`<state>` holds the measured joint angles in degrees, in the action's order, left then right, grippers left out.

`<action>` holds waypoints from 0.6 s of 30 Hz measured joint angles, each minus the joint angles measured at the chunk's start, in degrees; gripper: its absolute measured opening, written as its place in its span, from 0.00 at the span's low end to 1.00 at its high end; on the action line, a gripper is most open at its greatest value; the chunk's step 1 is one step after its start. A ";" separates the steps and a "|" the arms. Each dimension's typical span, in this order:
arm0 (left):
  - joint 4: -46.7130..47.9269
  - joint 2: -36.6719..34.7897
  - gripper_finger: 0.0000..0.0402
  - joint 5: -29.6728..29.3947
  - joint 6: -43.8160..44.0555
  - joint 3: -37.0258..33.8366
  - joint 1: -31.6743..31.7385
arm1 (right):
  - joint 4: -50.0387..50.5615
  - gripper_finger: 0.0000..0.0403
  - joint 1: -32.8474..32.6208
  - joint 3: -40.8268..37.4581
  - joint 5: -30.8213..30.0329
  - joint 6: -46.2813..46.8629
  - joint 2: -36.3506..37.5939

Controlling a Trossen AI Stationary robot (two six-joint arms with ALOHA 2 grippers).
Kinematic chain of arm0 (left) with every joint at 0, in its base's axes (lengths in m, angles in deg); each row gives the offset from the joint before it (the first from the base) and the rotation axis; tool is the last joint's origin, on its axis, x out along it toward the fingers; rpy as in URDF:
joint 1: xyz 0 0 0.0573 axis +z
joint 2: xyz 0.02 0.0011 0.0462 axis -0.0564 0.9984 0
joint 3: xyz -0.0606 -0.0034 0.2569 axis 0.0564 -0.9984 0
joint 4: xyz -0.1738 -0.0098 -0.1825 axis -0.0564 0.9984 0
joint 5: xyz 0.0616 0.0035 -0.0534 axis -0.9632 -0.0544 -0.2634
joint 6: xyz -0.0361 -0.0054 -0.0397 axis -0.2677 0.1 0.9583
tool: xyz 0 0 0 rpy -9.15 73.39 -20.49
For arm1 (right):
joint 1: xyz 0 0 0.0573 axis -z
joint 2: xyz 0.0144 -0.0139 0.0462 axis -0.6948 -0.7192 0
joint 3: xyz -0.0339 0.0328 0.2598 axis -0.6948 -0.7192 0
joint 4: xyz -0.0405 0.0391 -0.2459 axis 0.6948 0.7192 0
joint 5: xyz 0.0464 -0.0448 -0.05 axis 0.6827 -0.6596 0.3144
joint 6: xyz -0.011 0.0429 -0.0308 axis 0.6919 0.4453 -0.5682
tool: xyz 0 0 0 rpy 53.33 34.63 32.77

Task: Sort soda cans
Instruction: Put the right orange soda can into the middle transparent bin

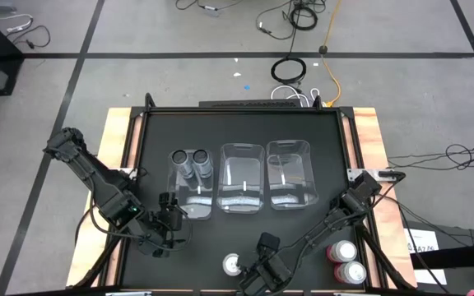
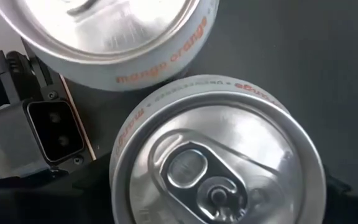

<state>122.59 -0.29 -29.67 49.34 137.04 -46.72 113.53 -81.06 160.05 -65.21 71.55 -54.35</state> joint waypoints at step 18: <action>-0.09 0.00 0.96 0.00 0.00 0.00 0.00 | 3.93 0.71 -0.01 -0.07 0.37 0.04 1.95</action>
<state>122.50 -0.29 -29.67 49.34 137.04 -46.72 117.46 -81.07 159.98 -64.84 71.60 -52.40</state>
